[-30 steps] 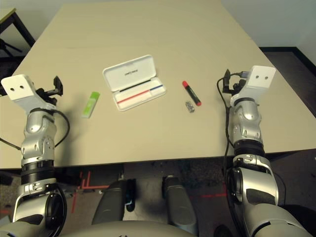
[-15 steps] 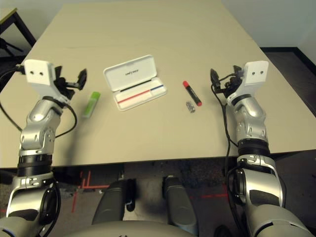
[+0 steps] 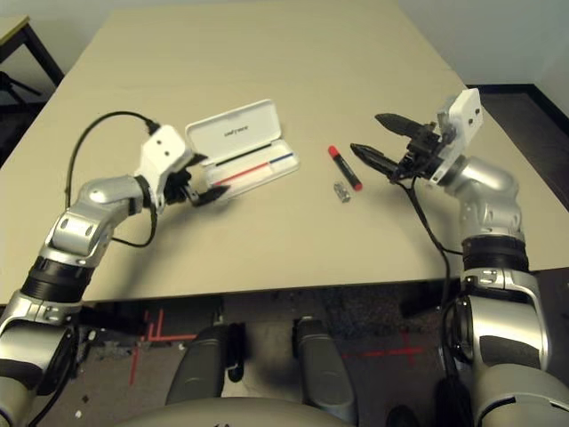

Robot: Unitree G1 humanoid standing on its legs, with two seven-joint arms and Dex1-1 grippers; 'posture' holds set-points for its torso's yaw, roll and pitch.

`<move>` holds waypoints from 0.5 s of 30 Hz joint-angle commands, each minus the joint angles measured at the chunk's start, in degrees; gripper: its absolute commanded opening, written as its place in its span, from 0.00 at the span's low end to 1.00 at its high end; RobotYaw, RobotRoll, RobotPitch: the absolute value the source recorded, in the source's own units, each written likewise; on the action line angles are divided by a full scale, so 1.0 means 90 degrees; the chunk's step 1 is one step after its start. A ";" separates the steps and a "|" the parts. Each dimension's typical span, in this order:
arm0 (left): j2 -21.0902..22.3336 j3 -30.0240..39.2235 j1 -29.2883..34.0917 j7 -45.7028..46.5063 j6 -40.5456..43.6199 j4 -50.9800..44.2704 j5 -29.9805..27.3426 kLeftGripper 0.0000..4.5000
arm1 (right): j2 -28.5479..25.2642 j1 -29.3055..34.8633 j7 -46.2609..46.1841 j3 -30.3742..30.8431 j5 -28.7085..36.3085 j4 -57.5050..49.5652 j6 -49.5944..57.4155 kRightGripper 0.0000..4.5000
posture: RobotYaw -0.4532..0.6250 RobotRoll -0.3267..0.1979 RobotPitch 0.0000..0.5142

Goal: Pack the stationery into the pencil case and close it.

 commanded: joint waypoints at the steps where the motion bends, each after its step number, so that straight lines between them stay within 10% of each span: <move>1: 0.0069 -0.0351 -0.0385 -0.0422 0.0304 0.0228 0.0195 0.99 | -0.0108 -0.0123 0.0582 0.0175 0.0062 -0.0136 0.0111 1.00 | 0.38 0.62 0.21; 15: -0.0495 -0.1431 -0.1889 -0.0806 0.0852 0.1774 0.1208 0.99 | -0.0143 0.0026 0.1036 0.0257 0.0051 -0.0503 0.0301 1.00 | 0.37 0.62 0.22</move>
